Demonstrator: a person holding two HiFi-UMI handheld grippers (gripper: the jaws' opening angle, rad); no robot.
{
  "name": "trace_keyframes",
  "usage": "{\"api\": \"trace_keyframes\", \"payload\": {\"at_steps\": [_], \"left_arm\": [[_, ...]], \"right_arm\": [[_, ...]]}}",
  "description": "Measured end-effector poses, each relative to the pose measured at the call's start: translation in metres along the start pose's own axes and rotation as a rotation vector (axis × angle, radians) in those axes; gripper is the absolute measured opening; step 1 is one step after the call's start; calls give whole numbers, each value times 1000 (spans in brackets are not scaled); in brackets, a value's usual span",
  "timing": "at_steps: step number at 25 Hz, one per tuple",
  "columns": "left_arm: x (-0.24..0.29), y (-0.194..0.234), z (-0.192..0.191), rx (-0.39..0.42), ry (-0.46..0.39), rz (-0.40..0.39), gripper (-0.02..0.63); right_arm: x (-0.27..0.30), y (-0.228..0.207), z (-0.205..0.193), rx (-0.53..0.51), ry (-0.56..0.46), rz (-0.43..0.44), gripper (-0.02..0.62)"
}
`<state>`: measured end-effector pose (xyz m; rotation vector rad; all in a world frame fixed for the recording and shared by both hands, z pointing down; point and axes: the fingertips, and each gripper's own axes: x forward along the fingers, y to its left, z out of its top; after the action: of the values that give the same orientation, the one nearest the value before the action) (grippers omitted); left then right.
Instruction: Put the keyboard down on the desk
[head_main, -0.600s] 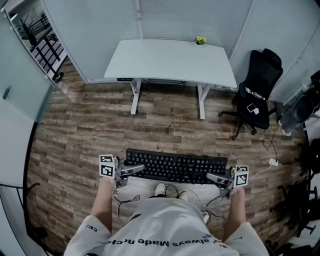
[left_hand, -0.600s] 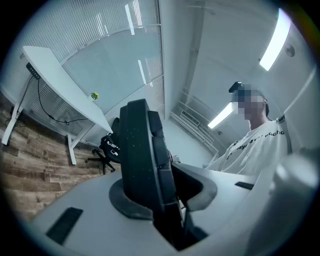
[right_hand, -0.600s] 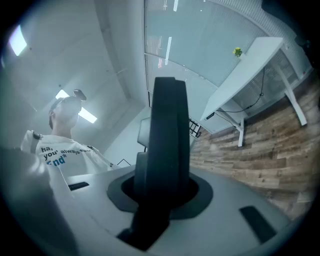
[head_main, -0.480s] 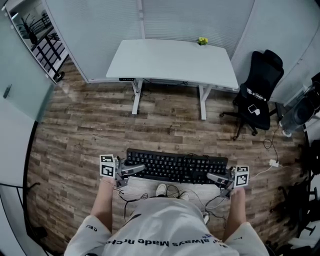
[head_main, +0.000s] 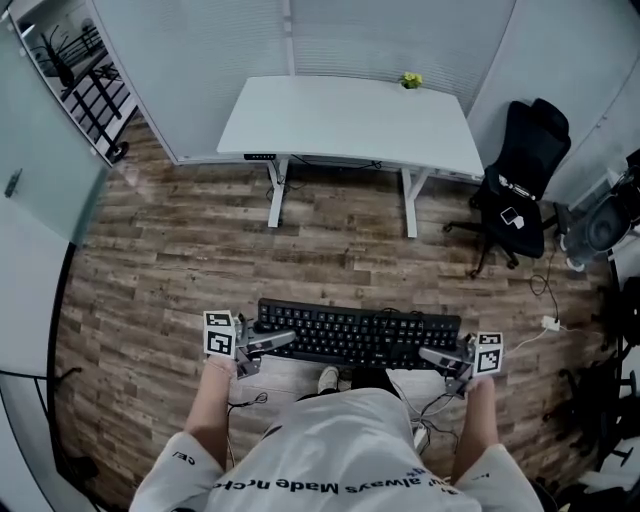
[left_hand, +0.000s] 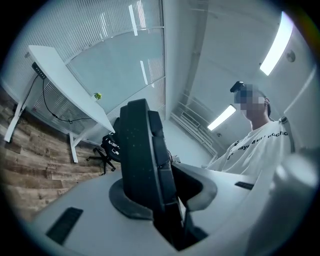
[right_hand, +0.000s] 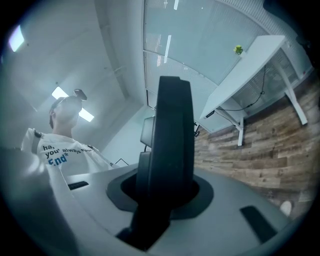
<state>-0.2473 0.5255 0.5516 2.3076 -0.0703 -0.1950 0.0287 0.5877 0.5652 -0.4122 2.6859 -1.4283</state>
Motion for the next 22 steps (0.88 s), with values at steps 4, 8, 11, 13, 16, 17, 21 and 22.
{"api": "trace_keyframes", "payload": {"at_steps": [4, 8, 11, 13, 16, 17, 21, 22], "left_arm": [[1, 12, 5, 0, 9, 8, 133], [6, 24, 19, 9, 9, 10, 133], [11, 35, 31, -1, 4, 10, 133], [17, 45, 41, -5, 1, 12, 133], [29, 60, 59, -4, 4, 12, 132], [34, 65, 65, -3, 8, 13, 132], [55, 87, 90, -7, 23, 13, 132], [61, 92, 95, -9, 27, 14, 132]], "right_arm": [[4, -12, 5, 15, -6, 5, 116], [6, -22, 20, 12, -7, 14, 115], [8, -33, 36, 10, -5, 16, 115], [8, -42, 50, 5, -3, 17, 115], [5, -56, 72, -1, -5, 18, 115], [4, -61, 79, 0, -8, 17, 115], [-3, -80, 107, 11, -22, 19, 116], [-6, -85, 114, 13, -25, 20, 115]]}}
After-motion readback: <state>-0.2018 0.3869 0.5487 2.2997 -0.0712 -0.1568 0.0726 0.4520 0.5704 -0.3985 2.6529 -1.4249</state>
